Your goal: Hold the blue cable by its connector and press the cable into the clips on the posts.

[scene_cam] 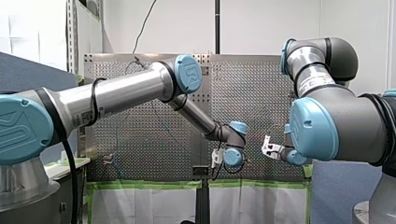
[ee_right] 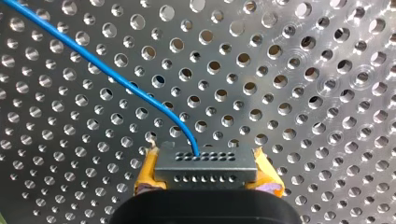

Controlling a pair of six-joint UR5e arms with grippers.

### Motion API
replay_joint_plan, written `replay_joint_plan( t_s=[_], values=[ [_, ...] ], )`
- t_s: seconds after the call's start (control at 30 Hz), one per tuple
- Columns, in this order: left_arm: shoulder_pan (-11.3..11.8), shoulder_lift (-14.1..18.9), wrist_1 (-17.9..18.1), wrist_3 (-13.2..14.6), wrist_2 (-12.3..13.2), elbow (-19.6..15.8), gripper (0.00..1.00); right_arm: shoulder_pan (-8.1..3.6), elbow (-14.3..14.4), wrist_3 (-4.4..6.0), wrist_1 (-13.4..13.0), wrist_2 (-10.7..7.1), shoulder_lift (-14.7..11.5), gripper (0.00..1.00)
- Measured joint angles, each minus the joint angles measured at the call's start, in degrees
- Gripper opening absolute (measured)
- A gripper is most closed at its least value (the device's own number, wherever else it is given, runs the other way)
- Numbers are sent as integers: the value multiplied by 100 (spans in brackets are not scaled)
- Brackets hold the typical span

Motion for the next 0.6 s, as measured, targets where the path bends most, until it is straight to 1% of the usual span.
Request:
replay_joint_plan(
  t_s=[0.2,0.6],
  values=[
    [-78,9,107,-65,76,-57,99,1,0,-1,14,1,2,0],
    [-130,6,266,-97,69,-62,99,2,-1,-1,16,9,5,0]
  ],
)
